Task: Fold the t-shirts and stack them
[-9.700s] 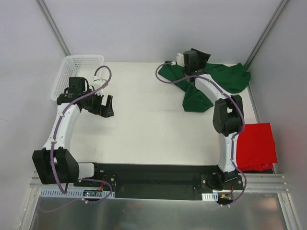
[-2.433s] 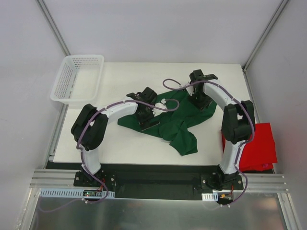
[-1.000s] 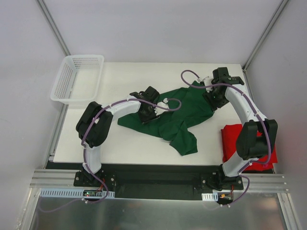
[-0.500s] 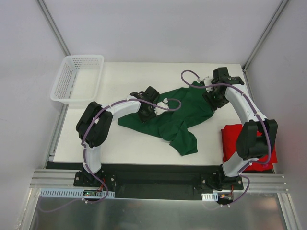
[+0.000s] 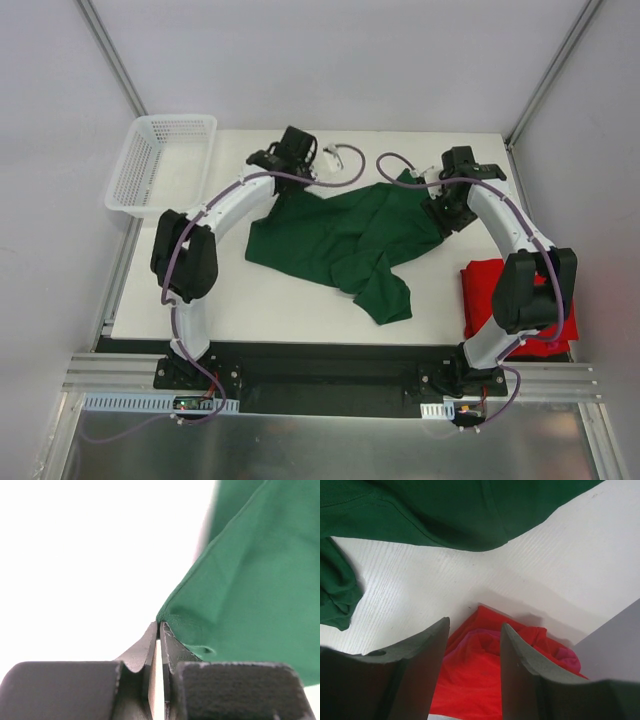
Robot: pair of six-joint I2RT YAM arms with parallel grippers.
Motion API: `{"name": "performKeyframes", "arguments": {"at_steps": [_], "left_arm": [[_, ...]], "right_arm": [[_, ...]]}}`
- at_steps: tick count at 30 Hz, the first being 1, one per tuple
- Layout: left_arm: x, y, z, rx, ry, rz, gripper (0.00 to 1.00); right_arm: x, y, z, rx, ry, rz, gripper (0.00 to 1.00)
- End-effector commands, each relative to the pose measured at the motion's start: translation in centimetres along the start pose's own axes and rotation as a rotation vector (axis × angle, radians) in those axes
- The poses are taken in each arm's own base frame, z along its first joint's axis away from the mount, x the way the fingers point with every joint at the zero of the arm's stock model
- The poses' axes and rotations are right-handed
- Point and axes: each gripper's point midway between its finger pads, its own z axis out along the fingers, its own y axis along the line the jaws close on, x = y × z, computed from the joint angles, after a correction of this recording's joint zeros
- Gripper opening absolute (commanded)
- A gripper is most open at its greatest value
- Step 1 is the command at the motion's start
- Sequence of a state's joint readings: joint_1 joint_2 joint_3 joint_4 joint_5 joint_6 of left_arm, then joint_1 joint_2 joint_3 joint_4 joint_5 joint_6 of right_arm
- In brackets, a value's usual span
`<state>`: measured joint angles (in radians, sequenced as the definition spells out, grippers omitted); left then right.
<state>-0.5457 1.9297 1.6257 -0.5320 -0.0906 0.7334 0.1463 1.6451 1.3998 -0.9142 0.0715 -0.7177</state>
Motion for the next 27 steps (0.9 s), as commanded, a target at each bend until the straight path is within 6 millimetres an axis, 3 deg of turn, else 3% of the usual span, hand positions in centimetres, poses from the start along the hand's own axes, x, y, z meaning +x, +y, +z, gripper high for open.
{"name": "performKeyframes", "arguments": {"at_steps": [1, 2, 4, 6, 7, 8, 9, 10, 11, 12, 13, 14, 15, 17, 21, 27], "left_arm": [[-2.7, 11.0, -3.5, -0.31, -0.065, 0.037, 0.0], [-2.2, 13.0, -3.5, -0.375, -0.049, 0.036, 0.0], [-3.3, 16.9, -3.0, -0.518, -0.068, 0.083, 0.04], [-2.1, 19.2, -2.3, -0.645, 0.001, 0.115, 0.05], [-3.2, 21.6, -3.7, -0.778, -0.024, 0.158, 0.32], [-2.7, 21.4, -3.0, -0.807, 0.004, 0.182, 0.9], [-2.2, 21.8, -3.8, -0.87, 0.042, 0.178, 0.99], [-2.4, 21.6, -4.2, -0.89, 0.054, 0.214, 0.99], [-1.4, 19.8, -2.9, -0.862, 0.071, 0.241, 0.99], [-2.2, 18.9, -4.2, -0.862, 0.033, 0.253, 0.99], [-2.0, 17.8, -4.0, -0.841, 0.02, 0.246, 0.99], [-0.6, 15.5, -2.6, -0.765, 0.051, 0.268, 1.0], [-1.0, 14.5, -3.3, -0.747, 0.036, 0.269, 0.99], [0.2, 11.8, -2.2, -0.665, 0.058, 0.263, 0.99], [0.4, 8.1, -1.8, -0.536, 0.001, 0.194, 0.99], [-0.5, 4.8, 1.9, -0.353, -0.094, 0.089, 0.99]], "right_arm": [[0.3, 0.2, -1.1, 0.008, -0.03, 0.013, 0.49], [0.3, 0.2, -1.2, 0.006, -0.034, 0.015, 0.49], [0.6, 0.6, -0.9, -0.005, -0.027, 0.014, 0.49], [1.0, 0.9, -0.7, -0.015, -0.022, 0.015, 0.49], [1.1, 1.0, -0.7, -0.018, -0.021, 0.016, 0.49], [1.1, 1.0, -0.7, -0.019, -0.024, 0.017, 0.49], [1.3, 1.2, -0.6, -0.026, -0.022, 0.018, 0.49], [1.4, 1.3, -0.8, -0.026, -0.023, 0.016, 0.5], [1.4, 1.3, -0.8, -0.028, -0.025, 0.015, 0.52], [1.5, 1.5, -0.9, -0.035, -0.029, 0.013, 0.52], [1.6, 1.7, -1.0, -0.041, -0.034, 0.012, 0.52], [1.6, 1.8, -1.0, -0.047, -0.038, 0.01, 0.52], [1.6, 1.9, -1.2, -0.05, -0.041, 0.007, 0.52], [1.2, 2.6, -1.4, -0.085, -0.071, 0.01, 0.54], [0.3, 4.2, -2.2, -0.17, -0.124, 0.007, 0.55], [0.1, 6.1, -2.5, -0.224, -0.132, -0.022, 0.55]]}}
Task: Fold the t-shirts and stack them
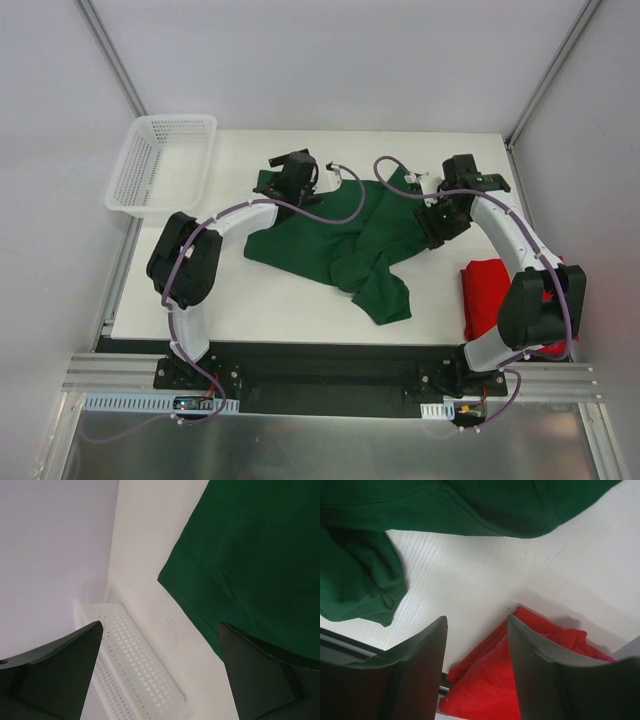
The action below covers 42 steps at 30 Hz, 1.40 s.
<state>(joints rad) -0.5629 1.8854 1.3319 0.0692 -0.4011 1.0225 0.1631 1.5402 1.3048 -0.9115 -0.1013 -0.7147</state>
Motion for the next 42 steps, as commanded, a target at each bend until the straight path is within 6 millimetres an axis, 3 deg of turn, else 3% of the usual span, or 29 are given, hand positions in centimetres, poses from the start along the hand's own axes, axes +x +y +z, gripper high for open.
{"name": "performKeyframes", "arguments": {"at_steps": [1, 2, 6, 8, 10, 14, 15, 17, 18, 24, 28, 32, 42], "left_arm": [[-0.9, -2.6, 0.3, 0.152, -0.058, -0.162, 0.99], [-2.0, -3.0, 0.4, 0.2, -0.101, -0.182, 0.99], [-3.4, -7.9, 0.0, 0.503, -0.139, -0.309, 0.99], [-3.9, -8.5, -0.3, 0.594, -0.135, -0.352, 0.99], [-3.5, -10.1, 0.4, 0.674, -0.115, -0.402, 0.99], [-2.9, -11.0, 1.3, 0.75, -0.1, -0.457, 0.99], [-2.0, -11.6, 1.4, 0.788, -0.075, -0.484, 0.99], [-1.9, -12.0, 1.9, 0.824, -0.074, -0.509, 0.99], [-1.7, -12.2, 1.5, 0.853, -0.057, -0.514, 0.99], [0.9, -11.6, 2.1, 0.835, 0.042, -0.522, 0.99], [3.6, -12.3, 0.8, 0.86, 0.15, -0.514, 0.99], [6.5, -11.3, -0.4, 0.865, 0.202, -0.541, 0.99], [10.7, -11.8, -3.1, 0.938, 0.283, -0.638, 0.99]], "right_arm": [[-0.5, 2.3, -1.1, -0.074, -0.045, -0.009, 0.54], [-0.4, 2.4, -1.0, -0.08, -0.042, -0.012, 0.55], [0.5, 3.3, -0.8, -0.122, -0.031, -0.033, 0.55], [1.2, 4.2, -0.8, -0.165, -0.012, -0.043, 0.55], [1.7, 5.6, -1.2, -0.236, -0.022, -0.076, 0.6], [2.3, 6.8, -2.2, -0.27, -0.052, -0.143, 0.63], [2.4, 7.1, -2.6, -0.282, -0.062, -0.154, 0.7], [2.3, 7.4, -3.5, -0.286, -0.098, -0.188, 0.94], [2.4, 8.0, -4.2, -0.305, -0.117, -0.201, 0.96], [2.5, 9.4, -6.1, -0.362, -0.162, -0.251, 0.96], [2.7, 9.8, -6.6, -0.379, -0.168, -0.268, 0.96], [2.8, 10.6, -6.7, -0.411, -0.162, -0.281, 0.96], [2.4, 11.8, -6.9, -0.446, -0.157, -0.313, 0.96]]}}
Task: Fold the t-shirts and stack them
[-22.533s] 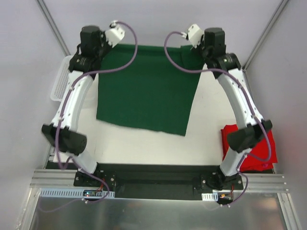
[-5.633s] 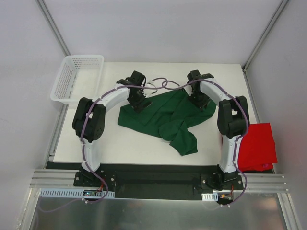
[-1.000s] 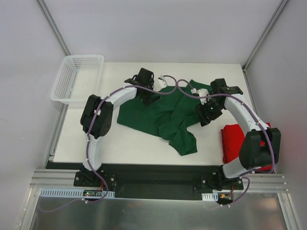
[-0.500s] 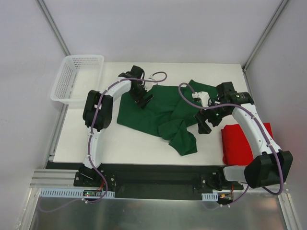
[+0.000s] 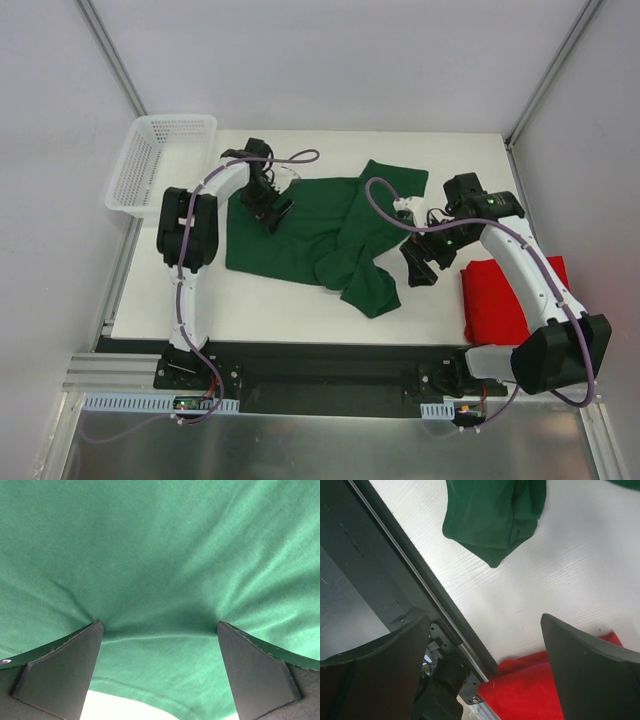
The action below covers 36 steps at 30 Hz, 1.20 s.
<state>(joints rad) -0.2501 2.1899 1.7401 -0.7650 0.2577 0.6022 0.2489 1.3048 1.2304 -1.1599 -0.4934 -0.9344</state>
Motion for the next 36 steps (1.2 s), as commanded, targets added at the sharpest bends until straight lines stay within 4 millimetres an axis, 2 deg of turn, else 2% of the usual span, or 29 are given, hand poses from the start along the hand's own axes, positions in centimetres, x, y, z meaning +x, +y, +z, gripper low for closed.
{"name": "performKeyframes", "arguments": {"at_steps": [1, 4, 6, 7, 12, 13, 14, 17, 21, 22, 24, 25, 28, 31, 32, 34, 35, 36], "left_arm": [[4.2, -1.6, -1.8, 0.071, 0.082, -0.067, 0.99], [4.6, -2.8, -2.5, 0.09, 0.077, -0.071, 0.99], [3.8, -4.0, -3.3, 0.115, 0.042, -0.082, 0.99], [3.5, -4.5, -3.8, 0.121, 0.033, -0.078, 0.99], [0.2, -6.5, -8.9, 0.076, -0.099, -0.042, 0.99], [-0.4, -6.4, -10.0, 0.055, -0.127, -0.034, 0.99], [-0.9, -6.4, -11.6, 0.027, -0.166, -0.027, 0.99], [-1.4, -6.3, -14.5, -0.042, -0.216, -0.009, 0.99], [0.0, -6.6, -15.7, -0.073, -0.221, -0.022, 0.99], [1.0, -6.7, -15.4, -0.073, -0.204, -0.035, 0.99], [1.9, -7.0, -16.4, -0.098, -0.215, -0.033, 0.99], [2.9, -6.7, -16.3, -0.107, -0.202, -0.05, 0.99], [4.4, -6.3, -18.0, -0.154, -0.227, -0.067, 0.99], [6.0, -5.4, -18.5, -0.16, -0.238, -0.113, 0.99], [6.5, -5.0, -18.5, -0.161, -0.238, -0.131, 0.99], [7.2, -5.0, -18.1, -0.146, -0.231, -0.149, 0.99], [7.4, -4.9, -17.9, -0.144, -0.231, -0.154, 0.99], [7.8, -4.9, -17.5, -0.142, -0.219, -0.159, 0.99]], "right_arm": [[-1.2, 1.2, -0.7, -0.033, -0.028, -0.051, 0.96], [-2.0, 0.9, -0.4, -0.019, -0.046, -0.058, 0.96], [-3.0, 0.0, 0.1, 0.024, -0.043, -0.061, 0.96], [-3.4, 0.3, 0.6, 0.028, -0.025, -0.089, 0.96], [-6.0, -0.8, 2.8, 0.103, 0.093, -0.146, 0.96], [-6.3, -0.3, 3.5, 0.104, 0.119, -0.173, 0.96], [-6.5, -1.1, 4.1, 0.145, 0.141, -0.188, 0.96], [-6.9, -1.8, 6.5, 0.191, 0.19, -0.235, 0.96], [-7.5, -3.3, 10.0, 0.237, 0.211, -0.26, 0.96], [-7.7, -3.4, 10.6, 0.243, 0.208, -0.261, 0.96], [-8.5, -4.1, 11.6, 0.269, 0.193, -0.267, 0.96], [-8.9, -4.2, 11.8, 0.281, 0.183, -0.273, 0.97], [-10.4, -4.9, 11.9, 0.325, 0.141, -0.28, 0.99], [-11.1, -5.2, 12.3, 0.328, 0.133, -0.285, 0.94], [-11.0, -5.2, 12.5, 0.32, 0.137, -0.288, 0.9], [-10.9, -5.0, 13.1, 0.292, 0.154, -0.29, 0.65], [-10.4, -4.6, 13.2, 0.261, 0.175, -0.289, 0.5], [-10.2, -4.4, 13.4, 0.245, 0.187, -0.299, 0.23]]}}
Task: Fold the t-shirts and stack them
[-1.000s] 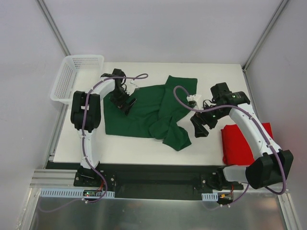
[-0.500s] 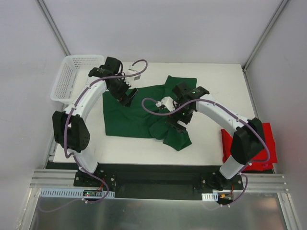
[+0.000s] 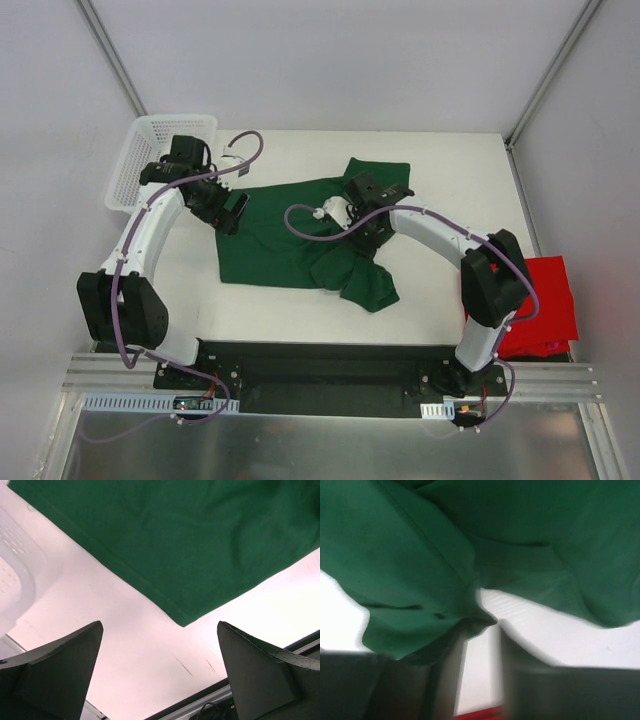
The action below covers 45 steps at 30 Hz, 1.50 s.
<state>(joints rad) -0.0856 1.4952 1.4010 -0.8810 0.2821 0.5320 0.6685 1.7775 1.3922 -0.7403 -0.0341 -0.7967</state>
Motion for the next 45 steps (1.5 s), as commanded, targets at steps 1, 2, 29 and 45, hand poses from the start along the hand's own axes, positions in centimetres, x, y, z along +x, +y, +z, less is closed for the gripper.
{"name": "performKeyframes", "arguments": {"at_steps": [1, 2, 29, 45], "left_arm": [[1.2, -0.6, 0.0, 0.025, 0.004, -0.006, 0.99], [1.2, -0.6, 0.2, 0.026, 0.0, -0.007, 0.99], [-1.0, -0.5, 2.3, 0.105, -0.02, -0.056, 0.99], [-0.7, -0.8, 2.2, 0.097, -0.014, -0.047, 0.99]], "right_arm": [[-1.0, 0.4, -0.1, -0.046, -0.006, -0.024, 0.13], [-0.5, 1.3, -0.5, -0.091, 0.011, -0.035, 0.04], [17.0, 7.3, -16.9, -0.385, 0.43, -0.146, 0.01], [15.9, -1.1, -21.3, 0.002, 0.403, -0.174, 0.73]]}}
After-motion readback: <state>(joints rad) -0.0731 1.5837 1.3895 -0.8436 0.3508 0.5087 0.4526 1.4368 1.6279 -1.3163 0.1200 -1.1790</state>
